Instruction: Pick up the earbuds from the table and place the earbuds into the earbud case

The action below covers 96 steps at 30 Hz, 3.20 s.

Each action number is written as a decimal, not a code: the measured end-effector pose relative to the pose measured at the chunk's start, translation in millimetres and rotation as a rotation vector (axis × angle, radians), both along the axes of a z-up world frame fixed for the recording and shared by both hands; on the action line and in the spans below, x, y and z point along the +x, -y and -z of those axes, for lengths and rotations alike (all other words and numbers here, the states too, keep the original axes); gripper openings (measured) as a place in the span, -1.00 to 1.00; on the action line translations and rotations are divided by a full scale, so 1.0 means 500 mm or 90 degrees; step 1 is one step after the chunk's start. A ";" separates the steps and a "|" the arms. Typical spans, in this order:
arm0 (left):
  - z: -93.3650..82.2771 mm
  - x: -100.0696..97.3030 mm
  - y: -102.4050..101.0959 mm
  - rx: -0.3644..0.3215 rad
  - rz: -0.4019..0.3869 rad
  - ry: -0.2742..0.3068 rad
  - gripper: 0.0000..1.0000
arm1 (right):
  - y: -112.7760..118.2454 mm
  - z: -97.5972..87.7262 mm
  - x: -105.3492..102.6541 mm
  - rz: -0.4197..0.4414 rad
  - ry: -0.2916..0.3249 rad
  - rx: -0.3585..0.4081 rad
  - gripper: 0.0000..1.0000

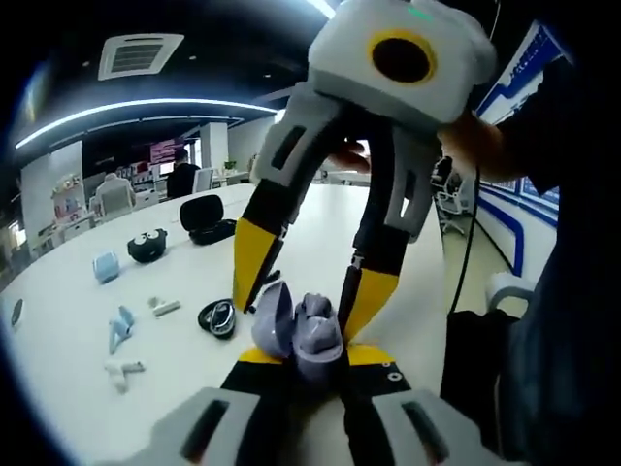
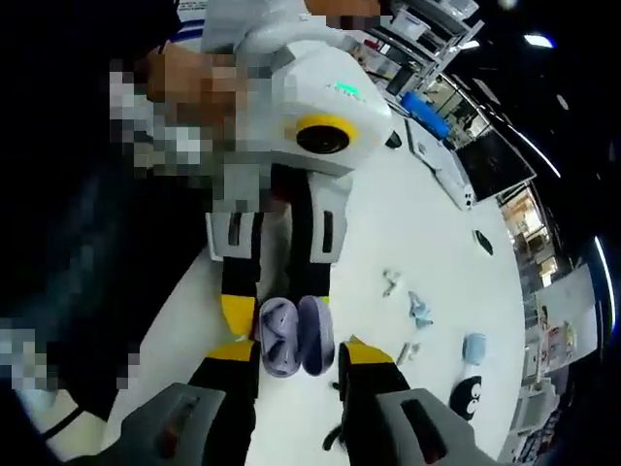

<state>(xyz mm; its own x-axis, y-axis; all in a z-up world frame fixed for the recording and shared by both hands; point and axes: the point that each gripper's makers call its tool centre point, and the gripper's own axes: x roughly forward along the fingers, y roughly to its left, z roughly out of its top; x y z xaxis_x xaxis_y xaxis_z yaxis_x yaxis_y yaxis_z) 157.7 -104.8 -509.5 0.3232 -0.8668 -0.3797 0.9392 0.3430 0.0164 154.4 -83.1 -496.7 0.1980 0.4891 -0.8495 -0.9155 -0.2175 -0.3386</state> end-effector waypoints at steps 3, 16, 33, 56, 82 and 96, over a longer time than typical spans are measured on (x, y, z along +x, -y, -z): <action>0.000 -0.001 -0.001 0.001 0.002 0.000 -0.58 | 0.001 0.001 -0.003 -0.004 0.003 -0.004 -0.42; 0.001 -0.003 0.002 -0.003 -0.001 -0.009 -0.56 | 0.007 -0.012 -0.018 0.007 0.055 0.035 -0.46; 0.000 -0.003 0.004 0.001 -0.010 -0.013 -0.54 | 0.018 -0.026 -0.031 0.017 0.173 0.091 -0.55; 0.000 -0.003 0.001 0.002 -0.019 -0.022 -0.55 | 0.019 -0.040 -0.034 0.063 0.191 0.163 -0.81; 0.000 0.002 0.005 0.022 -0.008 -0.007 -0.56 | 0.041 0.023 0.026 0.094 -0.205 0.094 -0.15; 0.000 0.002 0.006 0.030 0.003 -0.001 -0.55 | 0.040 0.044 0.013 0.075 -0.199 0.075 -0.30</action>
